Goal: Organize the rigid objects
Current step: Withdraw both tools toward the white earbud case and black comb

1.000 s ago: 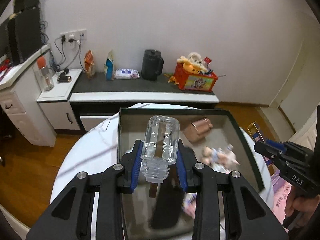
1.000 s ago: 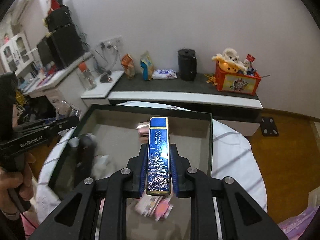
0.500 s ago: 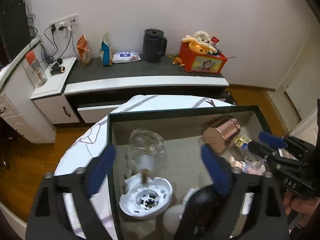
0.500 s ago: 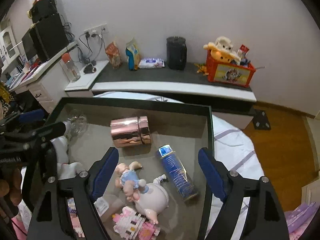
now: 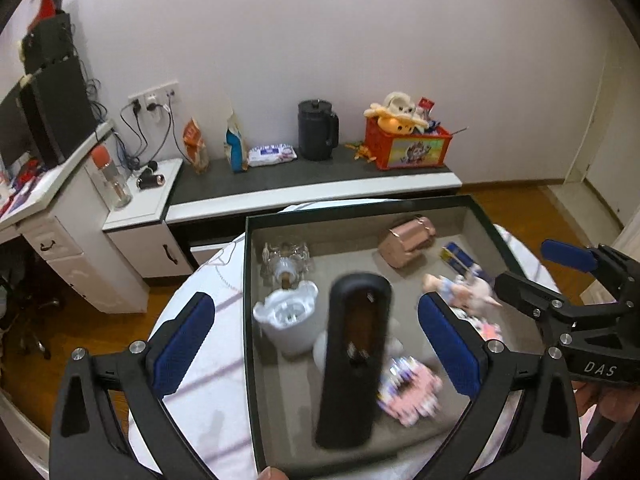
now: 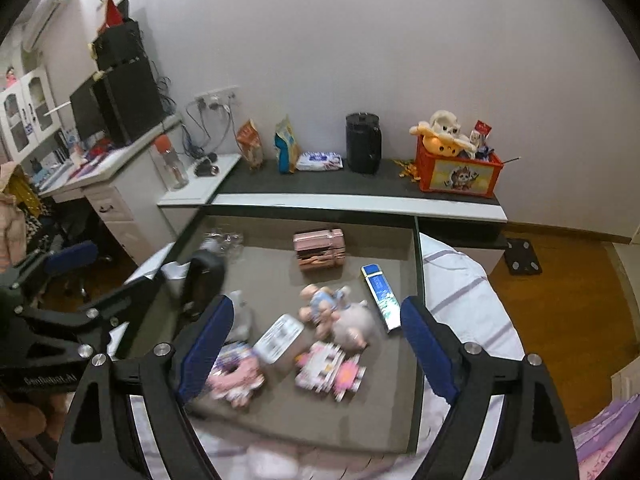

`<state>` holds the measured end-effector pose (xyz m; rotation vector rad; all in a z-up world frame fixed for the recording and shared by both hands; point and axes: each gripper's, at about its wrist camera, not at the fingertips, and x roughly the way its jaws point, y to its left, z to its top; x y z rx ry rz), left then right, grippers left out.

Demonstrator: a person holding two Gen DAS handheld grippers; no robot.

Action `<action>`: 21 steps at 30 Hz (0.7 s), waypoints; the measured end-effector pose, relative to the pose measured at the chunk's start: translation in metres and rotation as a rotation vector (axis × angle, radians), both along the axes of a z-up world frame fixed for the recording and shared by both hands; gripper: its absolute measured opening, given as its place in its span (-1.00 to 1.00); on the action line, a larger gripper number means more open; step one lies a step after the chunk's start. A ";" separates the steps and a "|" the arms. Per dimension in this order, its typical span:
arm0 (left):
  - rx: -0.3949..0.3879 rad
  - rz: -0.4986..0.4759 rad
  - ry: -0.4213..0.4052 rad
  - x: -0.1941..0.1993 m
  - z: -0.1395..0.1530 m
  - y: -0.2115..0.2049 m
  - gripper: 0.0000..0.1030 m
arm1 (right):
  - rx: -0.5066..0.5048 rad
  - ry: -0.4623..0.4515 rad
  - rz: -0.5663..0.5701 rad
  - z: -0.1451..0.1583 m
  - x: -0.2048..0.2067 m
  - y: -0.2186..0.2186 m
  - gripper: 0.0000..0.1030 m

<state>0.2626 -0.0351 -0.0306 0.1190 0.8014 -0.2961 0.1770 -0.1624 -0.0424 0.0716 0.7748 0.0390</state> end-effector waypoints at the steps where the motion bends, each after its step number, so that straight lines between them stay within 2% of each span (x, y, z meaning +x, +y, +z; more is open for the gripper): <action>1: -0.004 0.003 -0.010 -0.010 0.004 0.001 0.99 | 0.000 -0.006 -0.001 0.003 -0.008 0.003 0.69; 11: -0.071 0.082 -0.089 -0.103 0.028 0.028 0.99 | 0.014 -0.072 -0.015 0.017 -0.083 0.013 0.69; 17: -0.083 0.189 -0.155 -0.157 0.025 0.051 0.99 | 0.024 -0.102 -0.047 0.013 -0.128 0.014 0.69; 21: -0.094 0.235 -0.150 -0.188 0.012 0.063 0.99 | 0.040 -0.101 -0.056 0.005 -0.154 0.017 0.69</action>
